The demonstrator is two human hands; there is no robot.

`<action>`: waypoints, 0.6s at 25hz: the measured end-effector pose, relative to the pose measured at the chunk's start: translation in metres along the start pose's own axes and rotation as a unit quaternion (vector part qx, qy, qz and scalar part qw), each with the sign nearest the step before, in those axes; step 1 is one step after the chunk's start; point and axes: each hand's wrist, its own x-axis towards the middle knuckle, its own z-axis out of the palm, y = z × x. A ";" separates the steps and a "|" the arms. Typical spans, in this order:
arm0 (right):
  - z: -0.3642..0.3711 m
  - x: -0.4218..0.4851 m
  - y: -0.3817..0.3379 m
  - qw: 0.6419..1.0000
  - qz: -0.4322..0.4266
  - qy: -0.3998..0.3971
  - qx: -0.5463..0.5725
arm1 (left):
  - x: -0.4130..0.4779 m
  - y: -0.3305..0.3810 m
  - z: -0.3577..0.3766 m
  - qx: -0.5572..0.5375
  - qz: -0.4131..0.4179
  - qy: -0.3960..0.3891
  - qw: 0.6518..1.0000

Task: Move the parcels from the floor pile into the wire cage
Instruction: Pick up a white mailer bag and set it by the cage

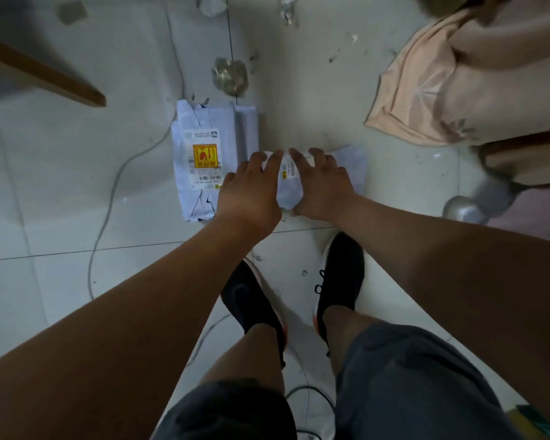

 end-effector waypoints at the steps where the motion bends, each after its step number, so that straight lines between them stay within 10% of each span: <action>1: 0.016 0.013 0.004 1.000 0.001 0.011 -0.012 | 0.010 -0.007 0.016 0.008 0.005 -0.001 1.000; 15: 0.081 0.066 0.038 0.985 -0.008 0.097 -0.142 | 0.053 -0.040 0.075 -0.014 0.044 0.031 0.998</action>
